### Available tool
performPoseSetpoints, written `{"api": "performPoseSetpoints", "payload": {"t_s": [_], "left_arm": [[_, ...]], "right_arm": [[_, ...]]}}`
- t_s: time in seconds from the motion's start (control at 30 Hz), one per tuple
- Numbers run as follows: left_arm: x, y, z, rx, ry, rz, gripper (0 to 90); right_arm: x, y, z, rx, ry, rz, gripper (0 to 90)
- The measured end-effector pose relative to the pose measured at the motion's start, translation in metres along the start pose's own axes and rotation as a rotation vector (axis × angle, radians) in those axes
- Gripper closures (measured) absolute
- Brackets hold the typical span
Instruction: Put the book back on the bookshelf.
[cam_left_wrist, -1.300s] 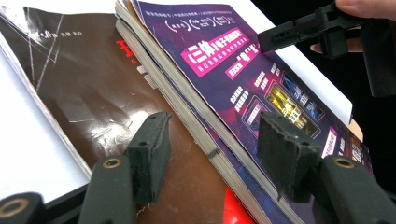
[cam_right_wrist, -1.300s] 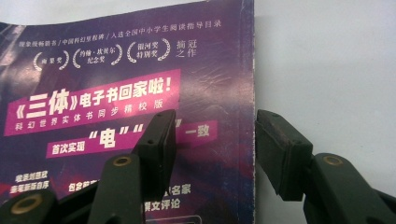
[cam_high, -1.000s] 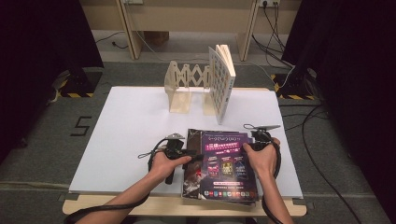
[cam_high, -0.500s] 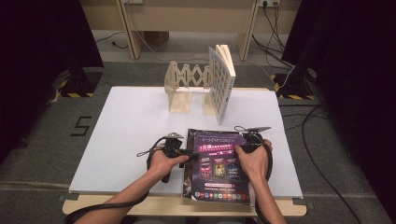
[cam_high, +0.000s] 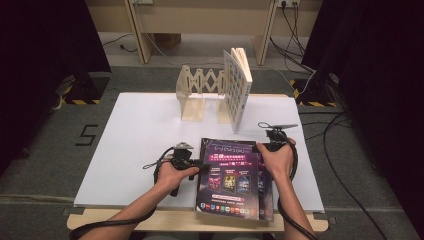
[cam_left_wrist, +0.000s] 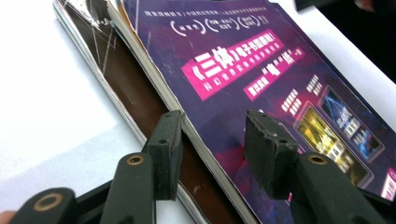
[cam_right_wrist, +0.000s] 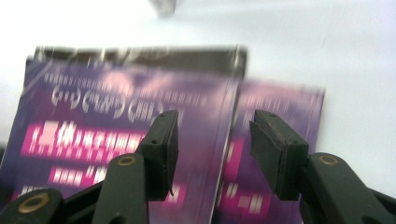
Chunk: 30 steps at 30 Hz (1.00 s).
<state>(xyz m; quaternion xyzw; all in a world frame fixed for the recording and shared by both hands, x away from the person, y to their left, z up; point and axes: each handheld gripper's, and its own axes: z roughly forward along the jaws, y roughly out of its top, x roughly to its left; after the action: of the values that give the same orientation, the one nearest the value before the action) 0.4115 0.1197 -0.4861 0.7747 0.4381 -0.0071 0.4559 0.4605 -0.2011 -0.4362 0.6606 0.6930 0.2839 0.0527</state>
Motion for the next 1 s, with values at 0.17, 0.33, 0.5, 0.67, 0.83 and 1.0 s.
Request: {"api": "performPoseSetpoints", "payload": {"t_s": [0.17,0.33,0.5,0.67,0.83,1.0], "left_arm": [[-0.004,-0.004,-0.004,0.003,0.003,0.027,56.1],[-0.006,-0.007,-0.005,0.01,0.003,0.04,55.7],[-0.007,-0.006,-0.004,0.015,0.004,0.045,55.5],[-0.006,-0.006,-0.003,0.017,0.008,0.043,55.1],[-0.005,-0.006,-0.001,0.018,0.007,0.038,54.4],[-0.006,-0.005,-0.001,0.021,0.015,0.045,54.4]], "right_arm": [[-0.001,0.015,0.014,-0.011,0.009,-0.022,51.3],[0.001,0.019,0.024,-0.004,0.013,-0.033,50.5],[-0.002,0.02,0.03,-0.003,0.023,-0.032,50.4],[-0.004,0.02,0.032,-0.006,0.04,-0.027,49.3],[-0.003,0.02,0.034,-0.014,0.049,-0.036,48.5],[-0.003,0.016,0.034,-0.043,0.05,-0.024,52.6]]}}
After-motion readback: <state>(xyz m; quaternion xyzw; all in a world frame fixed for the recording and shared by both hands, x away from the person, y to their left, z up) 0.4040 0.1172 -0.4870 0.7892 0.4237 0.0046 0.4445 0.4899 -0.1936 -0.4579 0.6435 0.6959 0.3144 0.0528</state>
